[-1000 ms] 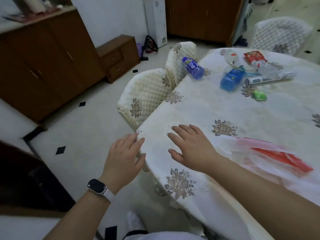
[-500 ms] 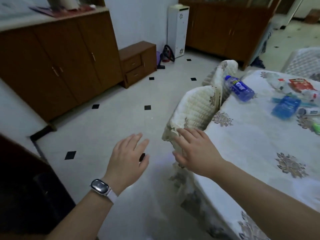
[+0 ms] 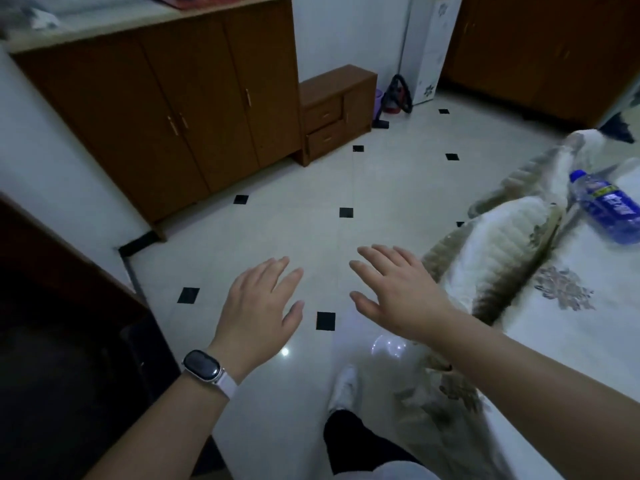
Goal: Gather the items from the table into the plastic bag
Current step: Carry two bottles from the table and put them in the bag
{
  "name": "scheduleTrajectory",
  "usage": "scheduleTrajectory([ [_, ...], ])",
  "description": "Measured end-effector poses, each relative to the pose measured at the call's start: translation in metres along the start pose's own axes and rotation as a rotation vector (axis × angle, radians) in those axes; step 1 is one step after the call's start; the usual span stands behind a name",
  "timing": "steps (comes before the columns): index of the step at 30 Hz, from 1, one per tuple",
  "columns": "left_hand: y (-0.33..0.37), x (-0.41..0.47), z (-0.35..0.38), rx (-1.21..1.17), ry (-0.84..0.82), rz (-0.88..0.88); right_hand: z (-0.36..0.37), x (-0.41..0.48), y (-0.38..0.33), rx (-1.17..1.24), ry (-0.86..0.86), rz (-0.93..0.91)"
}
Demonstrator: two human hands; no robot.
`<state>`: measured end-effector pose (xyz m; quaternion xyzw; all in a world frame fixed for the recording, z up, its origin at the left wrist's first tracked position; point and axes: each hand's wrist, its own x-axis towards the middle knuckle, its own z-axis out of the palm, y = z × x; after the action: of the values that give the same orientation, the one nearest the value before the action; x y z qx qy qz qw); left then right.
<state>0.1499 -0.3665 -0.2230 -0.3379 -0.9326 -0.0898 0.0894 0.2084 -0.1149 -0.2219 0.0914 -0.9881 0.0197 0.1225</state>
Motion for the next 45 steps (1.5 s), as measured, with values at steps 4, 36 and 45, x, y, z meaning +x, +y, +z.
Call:
scheduleTrajectory([
  [4, -0.044, 0.054, 0.009, 0.044, -0.045, -0.034, 0.036, 0.073, 0.014, 0.049, 0.001, -0.011],
  [36, -0.296, 0.568, 0.103, -0.154, 0.043, 0.501, 0.111, 0.485, 0.175, -0.141, 0.052, 0.471],
  [45, -0.259, 0.687, 0.142, -0.276, 0.021, 0.728, 0.113, 0.496, 0.239, -0.198, 0.019, 0.677],
])
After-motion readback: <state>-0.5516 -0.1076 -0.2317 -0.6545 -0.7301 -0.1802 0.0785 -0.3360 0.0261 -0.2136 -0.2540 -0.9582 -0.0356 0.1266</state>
